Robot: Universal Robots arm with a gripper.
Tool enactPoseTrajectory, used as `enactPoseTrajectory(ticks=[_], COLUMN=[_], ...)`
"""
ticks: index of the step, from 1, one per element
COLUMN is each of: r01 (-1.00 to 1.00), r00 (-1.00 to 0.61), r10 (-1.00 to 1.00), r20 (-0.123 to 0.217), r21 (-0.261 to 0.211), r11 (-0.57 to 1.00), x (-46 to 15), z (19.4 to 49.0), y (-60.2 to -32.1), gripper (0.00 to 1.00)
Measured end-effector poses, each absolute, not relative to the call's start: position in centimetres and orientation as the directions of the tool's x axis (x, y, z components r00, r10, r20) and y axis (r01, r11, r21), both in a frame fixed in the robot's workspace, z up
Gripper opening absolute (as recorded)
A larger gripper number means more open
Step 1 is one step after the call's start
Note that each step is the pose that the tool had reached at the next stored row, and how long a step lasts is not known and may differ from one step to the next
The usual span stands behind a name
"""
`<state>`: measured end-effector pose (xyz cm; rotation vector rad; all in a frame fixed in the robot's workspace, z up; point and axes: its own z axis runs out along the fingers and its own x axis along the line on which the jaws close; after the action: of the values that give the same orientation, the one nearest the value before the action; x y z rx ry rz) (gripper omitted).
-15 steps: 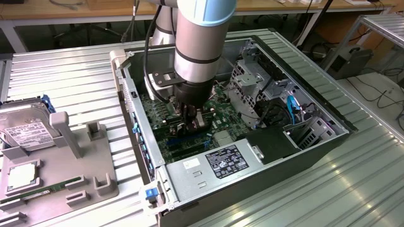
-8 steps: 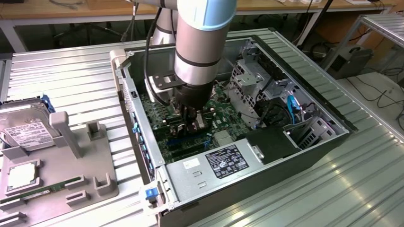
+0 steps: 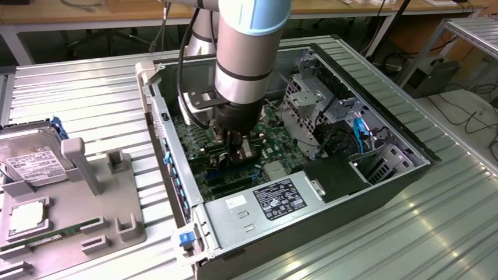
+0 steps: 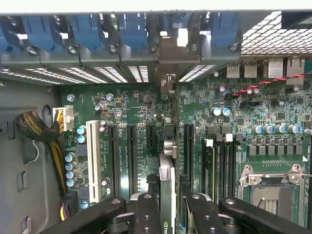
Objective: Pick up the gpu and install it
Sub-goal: 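Insert the gpu into the slot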
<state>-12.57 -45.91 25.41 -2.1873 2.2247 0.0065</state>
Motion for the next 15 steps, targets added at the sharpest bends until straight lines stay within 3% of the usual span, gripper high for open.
enactPoseTrajectory(ticks=[3, 4, 15], r01=[-1.000, -1.000, -1.000], r00=[-0.017, -0.017, -0.017], r10=[-1.000, -1.000, -1.000], r20=[-0.018, -0.018, -0.020], r21=[-0.012, -0.012, -0.012], r11=[0.017, 0.017, 0.017], x=[-12.6, -12.6, -12.6], z=[25.4, 25.4, 28.8], y=[-45.9, -45.9, -45.9], gripper=[0.27, 0.40, 0.38])
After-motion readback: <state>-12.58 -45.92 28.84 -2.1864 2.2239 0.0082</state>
